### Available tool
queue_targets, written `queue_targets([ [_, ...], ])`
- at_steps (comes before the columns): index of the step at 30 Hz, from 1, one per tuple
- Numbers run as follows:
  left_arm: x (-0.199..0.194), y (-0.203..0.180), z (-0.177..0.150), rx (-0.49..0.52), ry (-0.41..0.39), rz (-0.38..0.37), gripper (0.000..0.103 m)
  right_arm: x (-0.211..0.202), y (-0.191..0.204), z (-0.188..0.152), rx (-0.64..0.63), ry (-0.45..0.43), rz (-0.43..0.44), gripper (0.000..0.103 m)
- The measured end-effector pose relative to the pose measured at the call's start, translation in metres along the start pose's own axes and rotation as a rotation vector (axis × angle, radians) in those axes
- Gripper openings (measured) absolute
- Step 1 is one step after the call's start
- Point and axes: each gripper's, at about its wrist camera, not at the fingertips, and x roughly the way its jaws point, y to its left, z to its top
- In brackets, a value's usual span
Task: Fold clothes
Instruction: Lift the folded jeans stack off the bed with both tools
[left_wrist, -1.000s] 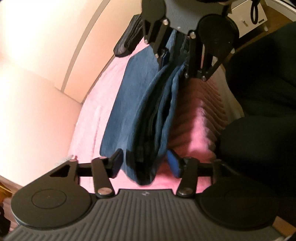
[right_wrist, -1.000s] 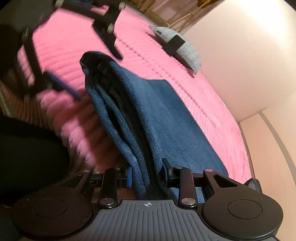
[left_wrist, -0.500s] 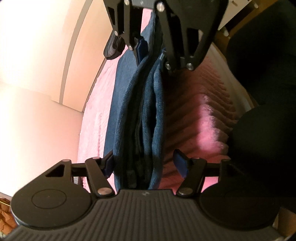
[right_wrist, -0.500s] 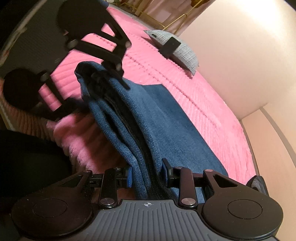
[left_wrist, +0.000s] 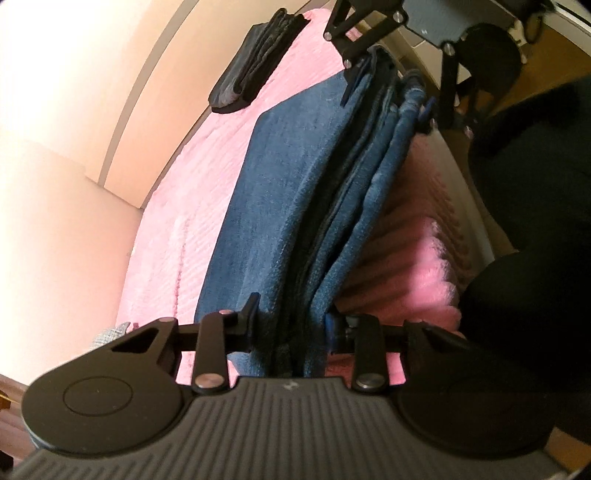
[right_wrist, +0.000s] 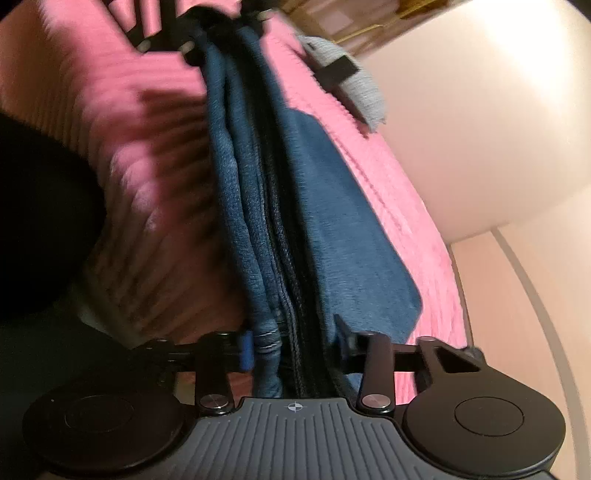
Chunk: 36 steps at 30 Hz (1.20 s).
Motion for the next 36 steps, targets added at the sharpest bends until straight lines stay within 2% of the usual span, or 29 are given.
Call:
queue_targets([
  [4, -0.009, -0.015, -0.002, 0.015, 0.009, 0.004, 0.027, -0.008, 0.009, 0.000, 0.022, -0.003, 0.041, 0.037],
  [6, -0.010, -0.025, -0.004, 0.017, 0.019, -0.001, 0.027, -0.007, 0.017, -0.003, 0.030, -0.001, 0.040, 0.045],
  [7, -0.011, -0.030, -0.005, 0.018, 0.024, -0.004, 0.027, -0.011, 0.015, -0.006, 0.077, -0.001, 0.040, 0.047],
  [9, -0.007, -0.043, -0.006, 0.043, 0.041, -0.012, 0.028, -0.026, 0.002, -0.012, 0.243, 0.000, 0.051, 0.065],
  [12, -0.007, -0.042, -0.005, 0.028, 0.042, -0.011, 0.028, -0.047, -0.018, -0.021, 0.492, 0.000, 0.067, 0.080],
  [13, -0.007, -0.040, -0.005, 0.021, 0.041, -0.013, 0.028, -0.054, -0.026, -0.029, 0.620, -0.001, 0.080, 0.083],
  [15, -0.005, -0.032, -0.003, -0.003, 0.039, -0.029, 0.028, -0.062, -0.045, -0.061, 0.997, -0.022, 0.154, 0.094],
  [18, -0.007, -0.020, 0.000, -0.043, 0.040, -0.058, 0.028, -0.063, -0.058, -0.117, 1.598, -0.088, 0.299, 0.100],
  [20, -0.008, -0.012, 0.001, -0.063, 0.039, -0.076, 0.028, -0.050, -0.054, -0.148, 1.926, -0.131, 0.392, 0.102],
  [23, -0.008, -0.002, 0.005, -0.069, 0.039, -0.091, 0.028, -0.023, -0.041, -0.178, 2.287, -0.216, 0.522, 0.102],
  [26, -0.009, 0.002, 0.008, -0.059, 0.042, -0.091, 0.028, -0.002, -0.023, -0.191, 2.503, -0.309, 0.605, 0.103],
  [29, -0.012, 0.000, 0.006, -0.060, 0.049, -0.095, 0.028, 0.012, -0.020, -0.192, 2.571, -0.378, 0.602, 0.102],
  [32, -0.016, -0.003, 0.002, -0.067, 0.054, -0.100, 0.028, 0.020, -0.024, -0.186, 2.574, -0.374, 0.628, 0.102],
  [35, -0.020, -0.002, 0.001, -0.073, 0.052, -0.104, 0.028, 0.022, -0.029, -0.181, 2.542, -0.379, 0.608, 0.102],
  [36, -0.020, -0.001, 0.001, -0.075, 0.051, -0.104, 0.028, 0.023, -0.029, -0.180, 2.539, -0.384, 0.599, 0.099],
])
